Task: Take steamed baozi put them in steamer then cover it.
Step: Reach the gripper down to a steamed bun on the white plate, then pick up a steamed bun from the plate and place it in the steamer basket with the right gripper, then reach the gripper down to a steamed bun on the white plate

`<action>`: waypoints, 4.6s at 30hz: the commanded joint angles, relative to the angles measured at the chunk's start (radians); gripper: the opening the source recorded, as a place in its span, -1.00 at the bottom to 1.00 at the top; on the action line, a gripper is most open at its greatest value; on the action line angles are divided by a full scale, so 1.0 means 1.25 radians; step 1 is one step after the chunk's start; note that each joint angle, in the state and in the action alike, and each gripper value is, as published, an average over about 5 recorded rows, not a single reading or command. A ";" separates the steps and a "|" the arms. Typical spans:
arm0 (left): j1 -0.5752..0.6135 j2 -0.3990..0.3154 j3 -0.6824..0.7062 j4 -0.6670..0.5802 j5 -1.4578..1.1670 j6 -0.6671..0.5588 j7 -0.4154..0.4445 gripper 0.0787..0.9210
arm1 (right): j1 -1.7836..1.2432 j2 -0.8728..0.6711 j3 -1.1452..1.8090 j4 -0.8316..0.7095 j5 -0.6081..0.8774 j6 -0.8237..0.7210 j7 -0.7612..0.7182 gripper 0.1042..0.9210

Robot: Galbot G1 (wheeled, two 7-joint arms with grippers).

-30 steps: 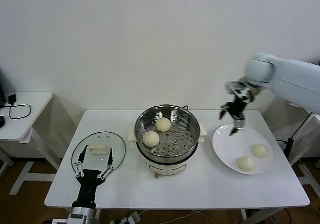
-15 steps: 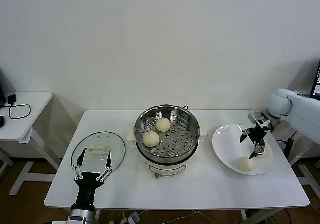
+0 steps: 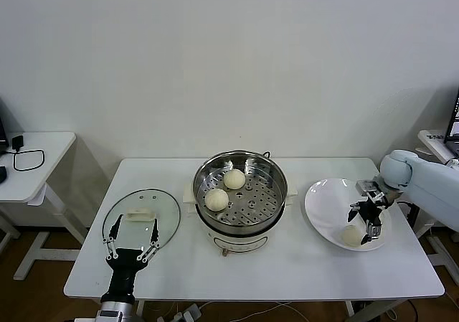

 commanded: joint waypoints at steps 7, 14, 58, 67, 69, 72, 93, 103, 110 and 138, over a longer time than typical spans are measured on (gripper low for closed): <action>-0.001 -0.001 -0.003 -0.002 -0.002 0.000 -0.003 0.77 | -0.010 0.010 0.016 -0.008 -0.011 0.008 0.004 0.46; -0.008 0.003 0.000 -0.007 -0.003 0.003 -0.004 0.77 | 0.158 -0.006 -0.066 0.080 0.011 0.039 -0.018 0.31; -0.012 0.008 0.006 -0.024 -0.006 0.007 -0.009 0.77 | 0.235 0.313 -0.046 0.425 -0.376 0.602 0.083 0.38; -0.009 0.009 0.009 -0.027 -0.006 0.006 -0.012 0.77 | 0.206 0.322 -0.038 0.408 -0.414 0.605 0.082 0.42; -0.009 0.009 0.009 -0.028 -0.006 0.006 -0.012 0.77 | 0.200 0.324 -0.034 0.401 -0.421 0.605 0.086 0.44; -0.009 0.008 0.009 -0.030 -0.008 0.007 -0.013 0.77 | 0.195 0.327 -0.029 0.394 -0.437 0.605 0.098 0.50; -0.012 0.008 0.016 -0.030 -0.007 0.010 -0.012 0.77 | 0.319 0.149 0.131 0.292 -0.181 0.435 0.006 0.76; -0.012 0.011 0.017 -0.034 -0.006 0.010 -0.012 0.77 | 0.324 0.007 0.070 -0.072 -0.008 0.081 -0.145 0.76; -0.012 0.011 0.018 -0.037 -0.006 0.011 -0.012 0.77 | 0.183 -0.039 0.070 -0.207 0.001 0.046 -0.119 0.76; 0.001 0.004 0.004 -0.020 -0.007 0.000 -0.014 0.77 | -0.087 0.086 0.234 -0.337 -0.142 0.102 0.034 0.76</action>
